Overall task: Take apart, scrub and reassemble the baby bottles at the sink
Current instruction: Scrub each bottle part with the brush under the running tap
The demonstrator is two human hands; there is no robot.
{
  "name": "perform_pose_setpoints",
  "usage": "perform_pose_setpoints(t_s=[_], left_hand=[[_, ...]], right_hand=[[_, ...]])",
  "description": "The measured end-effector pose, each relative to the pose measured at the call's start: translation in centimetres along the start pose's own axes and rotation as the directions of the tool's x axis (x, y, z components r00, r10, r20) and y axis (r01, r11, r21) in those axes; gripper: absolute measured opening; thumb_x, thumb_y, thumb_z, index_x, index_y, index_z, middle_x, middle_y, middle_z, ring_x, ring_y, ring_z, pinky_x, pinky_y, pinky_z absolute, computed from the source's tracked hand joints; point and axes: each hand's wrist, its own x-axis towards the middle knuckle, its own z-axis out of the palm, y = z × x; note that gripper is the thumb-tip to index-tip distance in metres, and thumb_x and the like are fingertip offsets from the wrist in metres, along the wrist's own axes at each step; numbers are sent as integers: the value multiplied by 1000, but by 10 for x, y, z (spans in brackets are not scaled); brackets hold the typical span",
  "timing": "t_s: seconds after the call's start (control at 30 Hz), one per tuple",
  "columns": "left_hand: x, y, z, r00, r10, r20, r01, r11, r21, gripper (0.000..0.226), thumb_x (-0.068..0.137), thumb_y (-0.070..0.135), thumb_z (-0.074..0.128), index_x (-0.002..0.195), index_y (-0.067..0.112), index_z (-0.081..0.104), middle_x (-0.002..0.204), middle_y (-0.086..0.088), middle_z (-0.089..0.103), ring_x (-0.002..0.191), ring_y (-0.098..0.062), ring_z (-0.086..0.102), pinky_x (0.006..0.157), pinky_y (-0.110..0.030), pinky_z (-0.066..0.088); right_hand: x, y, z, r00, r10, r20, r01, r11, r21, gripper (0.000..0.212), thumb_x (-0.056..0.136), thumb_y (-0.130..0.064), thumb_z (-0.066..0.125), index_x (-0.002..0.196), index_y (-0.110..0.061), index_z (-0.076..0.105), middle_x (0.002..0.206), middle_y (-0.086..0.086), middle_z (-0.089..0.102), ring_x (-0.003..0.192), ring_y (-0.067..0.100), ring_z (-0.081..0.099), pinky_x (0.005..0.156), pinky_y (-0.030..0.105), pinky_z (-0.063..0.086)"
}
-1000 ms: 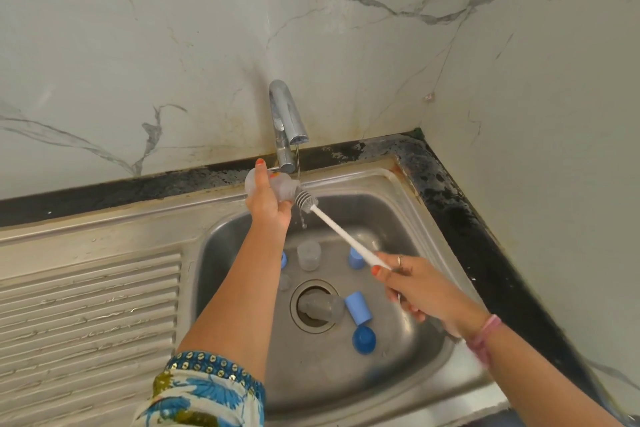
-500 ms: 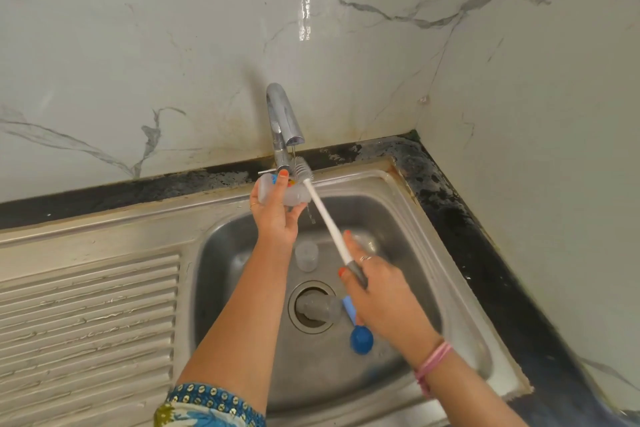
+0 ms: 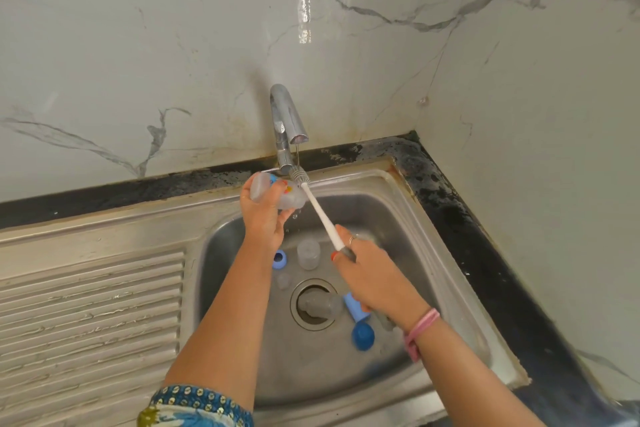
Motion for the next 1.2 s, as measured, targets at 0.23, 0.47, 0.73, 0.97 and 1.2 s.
perform_pose_setpoints(t_s=[0.23,0.47,0.73,0.97,1.2], left_hand=[[0,-2,8,995,89,-46,-85,993,77,53,74,4,77,109,32,49,109,1,54,94,-17,60,78,-43,60],[-1,-5,10,995,28,-91,-27,1000,11,51,74,3,78,106,32,50,108,1,54,95,-18,60,76,-43,61],[1,1,4,995,64,-81,-60,996,61,59,75,6,78,120,27,47,112,0,52,99,-20,58,80,-44,59],[1,-3,5,999,25,-48,-24,999,26,54,75,8,78,111,34,48,113,0,51,103,-22,57,70,-34,60],[2,0,8,993,31,117,-44,993,105,73,76,5,77,130,36,38,122,-4,47,107,-21,57,70,-35,60]], right_hand=[[-29,3,14,989,-140,-51,114,934,-338,52,103,-25,34,153,-20,21,81,0,49,72,16,45,68,30,41],[-25,-3,17,994,-95,-48,75,945,-319,53,104,-24,34,154,-20,18,86,8,57,71,18,49,71,34,49],[-23,-7,17,991,-128,-33,112,948,-298,52,103,-24,35,153,-18,22,77,0,48,62,10,43,57,22,37],[-30,-8,8,986,-163,-42,133,907,-399,54,103,-23,33,154,-19,17,81,1,50,71,16,48,70,30,44],[4,-11,-28,992,-124,13,123,955,-268,55,100,-25,41,152,-26,25,83,1,55,63,14,51,56,25,44]])
